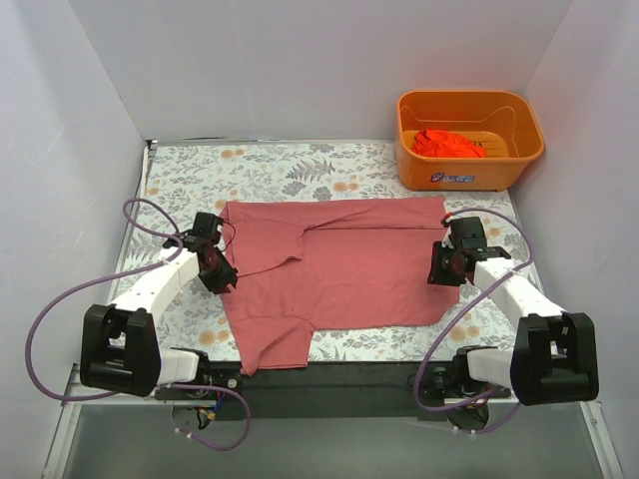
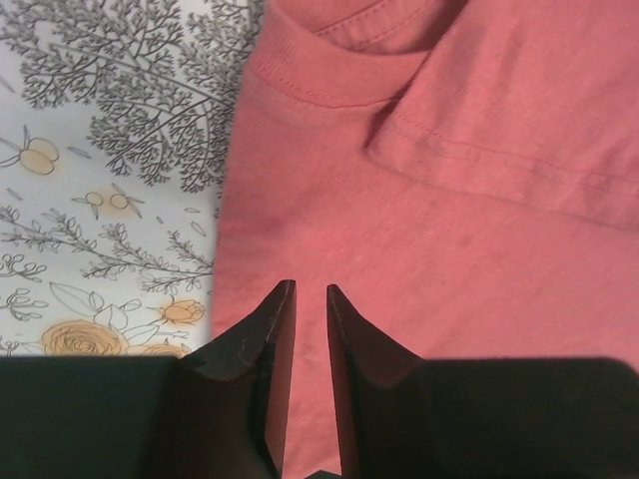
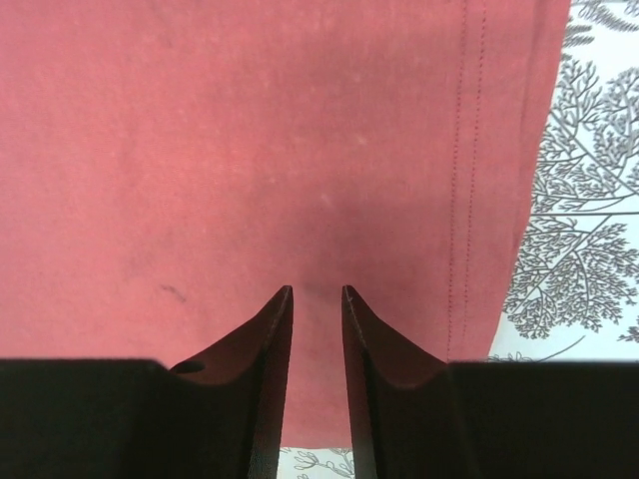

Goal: Fold and stack the t-shirts
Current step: Fold the tshirt

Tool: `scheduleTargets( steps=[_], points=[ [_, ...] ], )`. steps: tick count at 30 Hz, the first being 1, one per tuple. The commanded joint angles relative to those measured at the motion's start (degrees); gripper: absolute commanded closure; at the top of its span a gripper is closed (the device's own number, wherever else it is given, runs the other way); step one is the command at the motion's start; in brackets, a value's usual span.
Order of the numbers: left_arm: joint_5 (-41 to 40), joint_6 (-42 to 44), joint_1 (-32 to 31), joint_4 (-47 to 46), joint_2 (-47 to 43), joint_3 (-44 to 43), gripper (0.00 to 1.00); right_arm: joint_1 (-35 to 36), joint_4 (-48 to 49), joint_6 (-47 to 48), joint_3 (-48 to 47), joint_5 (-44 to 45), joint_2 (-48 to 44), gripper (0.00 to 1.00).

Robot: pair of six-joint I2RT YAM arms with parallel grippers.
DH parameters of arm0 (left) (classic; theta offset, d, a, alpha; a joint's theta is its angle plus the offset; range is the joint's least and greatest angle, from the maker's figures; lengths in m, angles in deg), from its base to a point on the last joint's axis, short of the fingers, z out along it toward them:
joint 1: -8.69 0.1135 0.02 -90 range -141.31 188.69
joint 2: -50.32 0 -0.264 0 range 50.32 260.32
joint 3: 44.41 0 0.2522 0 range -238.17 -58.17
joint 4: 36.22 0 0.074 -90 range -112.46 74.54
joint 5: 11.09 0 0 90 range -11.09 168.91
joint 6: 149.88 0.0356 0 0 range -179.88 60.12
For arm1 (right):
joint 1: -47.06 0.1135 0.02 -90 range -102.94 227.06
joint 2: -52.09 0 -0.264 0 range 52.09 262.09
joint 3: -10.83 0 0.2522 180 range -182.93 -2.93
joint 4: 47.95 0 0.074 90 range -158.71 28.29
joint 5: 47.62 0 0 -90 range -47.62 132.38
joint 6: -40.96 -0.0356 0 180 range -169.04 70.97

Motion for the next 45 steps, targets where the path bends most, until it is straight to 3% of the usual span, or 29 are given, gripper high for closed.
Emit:
scheduleTargets(
  steps=[1, 13, 21, 26, 29, 34, 39, 45],
  points=[
    [1.7, 0.3, -0.4, -4.4, -0.8, 0.7, 0.83, 0.2, -1.2, 0.6, -1.0, 0.6, 2.0, 0.68],
    [-1.4, 0.2, 0.9, -11.3, 11.6, 2.0, 0.83, 0.1, 2.3, 0.5, -4.9, 1.2, 13.2, 0.71],
    [-5.0, 2.3, 3.4, -11.3, 18.7, -6.7, 0.8, 0.2, 1.7, 0.0, -15.8, 0.5, 20.6, 0.6],
    [-4.3, 3.1, 3.4, -13.4, 14.3, -4.6, 0.75, -0.7, -2.5, -1.0, -15.4, 4.4, 12.6, 0.54],
    [-4.5, 3.9, 3.3, -15.2, 8.3, -2.0, 0.7, -5.7, -4.1, -2.5, -11.2, -0.2, 5.9, 0.46],
    [-3.5, 3.9, 2.5, -18.1, -4.0, 2.8, 0.58, -19.9, -3.4, -5.3, -1.9, -15.3, -2.7, 0.32],
    [-5.4, 3.7, 2.2, -19.8, -12.5, 5.3, 0.55, -22.0, 3.3, -10.0, 5.7, -21.9, -4.3, 0.32],
    [-5.8, 3.9, 2.2, -19.8, -13.3, 5.0, 0.55, -22.3, 11.7, -14.5, 12.2, -23.5, -4.0, 0.33]
  ],
)
